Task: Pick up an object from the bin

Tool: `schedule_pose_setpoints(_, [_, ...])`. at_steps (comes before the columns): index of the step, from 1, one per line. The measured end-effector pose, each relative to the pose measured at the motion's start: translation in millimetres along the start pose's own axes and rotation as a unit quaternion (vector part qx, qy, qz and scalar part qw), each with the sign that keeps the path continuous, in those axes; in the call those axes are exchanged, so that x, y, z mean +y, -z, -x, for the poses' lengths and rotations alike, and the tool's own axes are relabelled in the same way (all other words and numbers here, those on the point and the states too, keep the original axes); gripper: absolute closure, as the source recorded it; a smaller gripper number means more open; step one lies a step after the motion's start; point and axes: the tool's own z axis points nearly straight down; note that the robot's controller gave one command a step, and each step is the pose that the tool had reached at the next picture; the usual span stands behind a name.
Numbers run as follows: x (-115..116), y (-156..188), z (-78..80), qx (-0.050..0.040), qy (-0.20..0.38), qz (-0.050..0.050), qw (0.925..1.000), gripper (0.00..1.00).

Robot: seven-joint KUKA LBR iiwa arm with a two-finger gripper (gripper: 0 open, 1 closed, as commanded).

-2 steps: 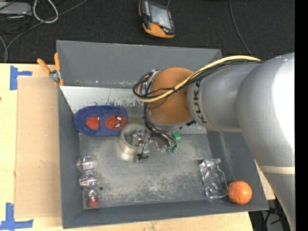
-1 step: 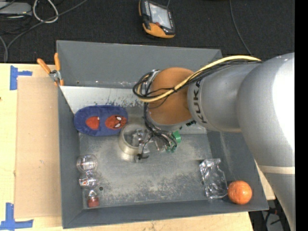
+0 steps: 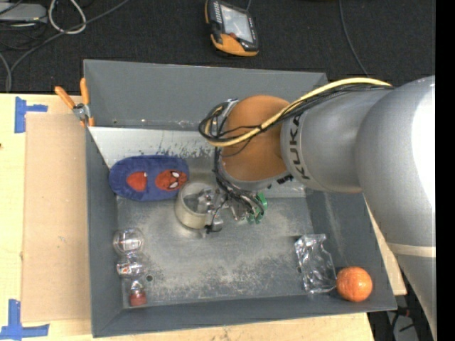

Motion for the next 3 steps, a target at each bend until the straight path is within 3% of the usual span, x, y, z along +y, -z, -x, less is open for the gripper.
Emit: schedule_pose_setpoints(3, [1,82,-1.1,0.0017,-0.001,0.0,1.0,1.0])
